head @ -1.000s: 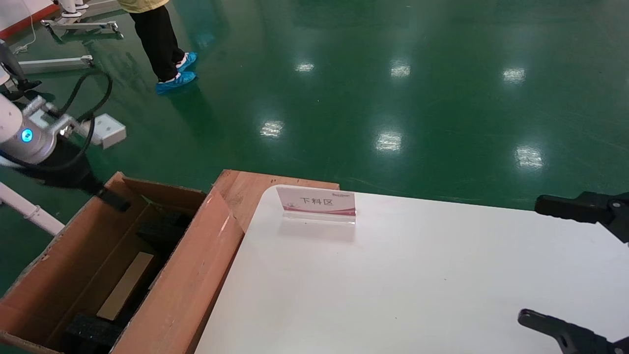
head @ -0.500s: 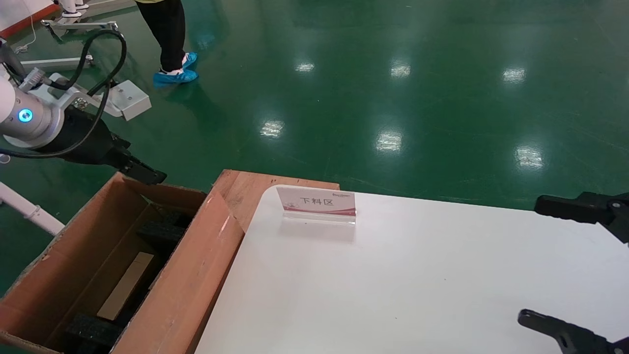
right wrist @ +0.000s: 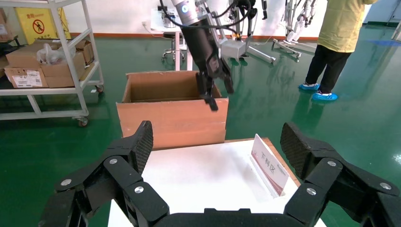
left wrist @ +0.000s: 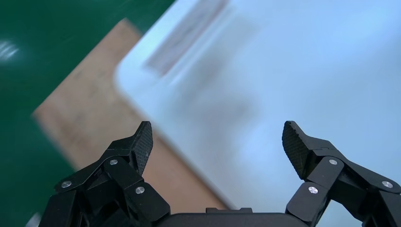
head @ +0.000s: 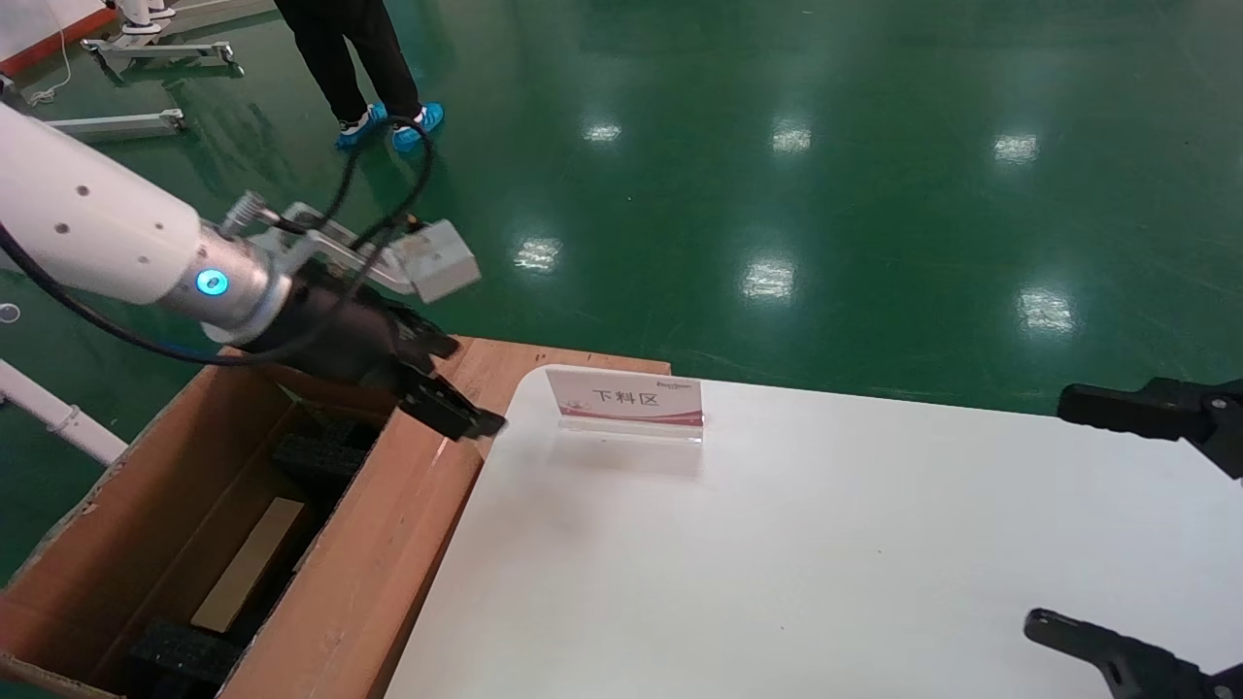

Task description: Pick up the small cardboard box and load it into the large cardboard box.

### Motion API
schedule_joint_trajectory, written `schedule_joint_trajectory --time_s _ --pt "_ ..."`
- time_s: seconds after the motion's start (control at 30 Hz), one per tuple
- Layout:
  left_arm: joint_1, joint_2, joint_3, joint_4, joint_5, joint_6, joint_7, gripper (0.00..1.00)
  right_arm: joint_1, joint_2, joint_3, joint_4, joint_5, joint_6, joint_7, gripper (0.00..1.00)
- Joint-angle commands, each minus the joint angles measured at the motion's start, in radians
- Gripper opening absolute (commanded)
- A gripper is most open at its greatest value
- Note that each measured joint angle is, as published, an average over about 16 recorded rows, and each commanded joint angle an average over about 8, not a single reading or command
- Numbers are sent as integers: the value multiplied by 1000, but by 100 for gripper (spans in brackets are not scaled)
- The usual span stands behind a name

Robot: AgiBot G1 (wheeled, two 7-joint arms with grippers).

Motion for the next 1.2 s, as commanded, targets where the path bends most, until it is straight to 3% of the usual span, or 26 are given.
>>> schedule_joint_trajectory --time_s 0.03,1.2 --pt "51 2 -67 -2 -25 17 36 100 0 0 1 0 0 0 0 100" --pt "941 37 -1254 -37 -462 318 666 100 -3 -5 12 3 -8 -5 7 100"
